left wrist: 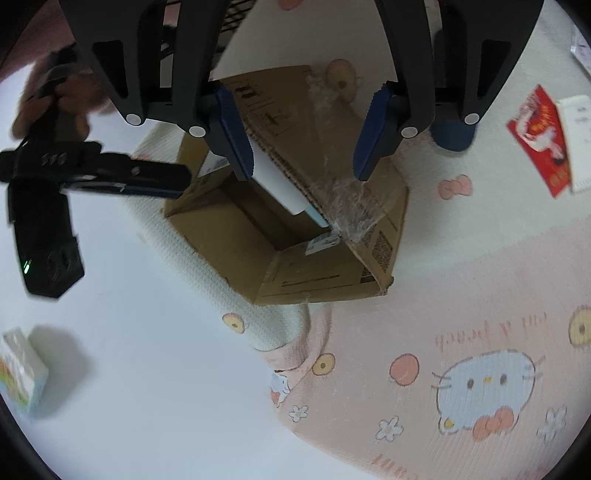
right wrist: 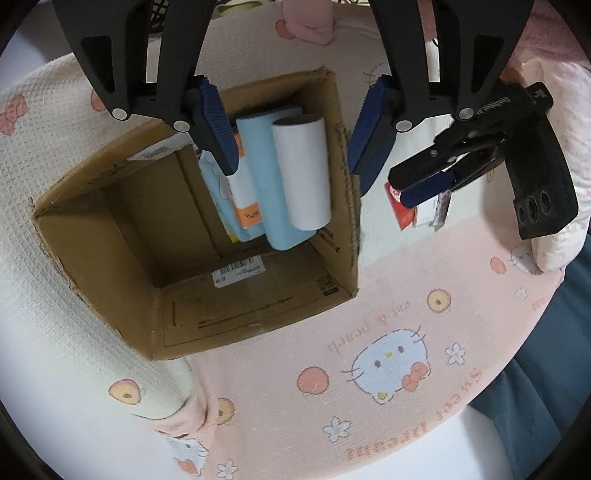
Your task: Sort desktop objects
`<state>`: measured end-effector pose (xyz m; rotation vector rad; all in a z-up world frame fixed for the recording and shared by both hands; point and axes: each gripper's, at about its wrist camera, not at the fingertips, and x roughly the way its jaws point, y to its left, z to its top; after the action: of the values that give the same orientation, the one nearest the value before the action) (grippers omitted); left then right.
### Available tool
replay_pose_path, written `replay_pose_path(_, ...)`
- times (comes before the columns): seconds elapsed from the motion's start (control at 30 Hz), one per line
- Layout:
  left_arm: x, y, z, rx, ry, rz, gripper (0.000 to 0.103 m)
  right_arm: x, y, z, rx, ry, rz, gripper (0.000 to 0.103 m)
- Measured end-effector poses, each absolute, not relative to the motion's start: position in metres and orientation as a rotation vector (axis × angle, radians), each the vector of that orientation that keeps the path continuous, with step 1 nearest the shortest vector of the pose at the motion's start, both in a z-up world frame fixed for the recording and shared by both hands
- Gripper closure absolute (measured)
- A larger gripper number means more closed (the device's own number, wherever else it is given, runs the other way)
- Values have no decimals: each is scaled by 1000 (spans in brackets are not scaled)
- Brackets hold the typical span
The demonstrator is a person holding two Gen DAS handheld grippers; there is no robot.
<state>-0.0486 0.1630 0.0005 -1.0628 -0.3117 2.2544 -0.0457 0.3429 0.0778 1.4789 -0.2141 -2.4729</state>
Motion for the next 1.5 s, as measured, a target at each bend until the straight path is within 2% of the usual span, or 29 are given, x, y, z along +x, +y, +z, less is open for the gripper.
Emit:
replay_pose_path(0.33,-48,198,29,-1093,-22,2335,41,-40,354,80,1557,-247,-2538,43)
replay_pose_path(0.5,-42,238,42,-1127,242,2335,41,-31,364,84,1568,-268,-2572,43)
replay_pose_path(0.6,-37,257,44,-1123,337,2316,41,-30,373,84,1571,-310,-2587,43)
replay_pose_path(1.03,-36,266,29,-1256,302,2296,41,-19,390,86,1581,-361,-2609,42)
replay_pose_path(1.5,-19,286,17,-1259,458,2315,40,-18,388,81,1598,-379,-2575,42)
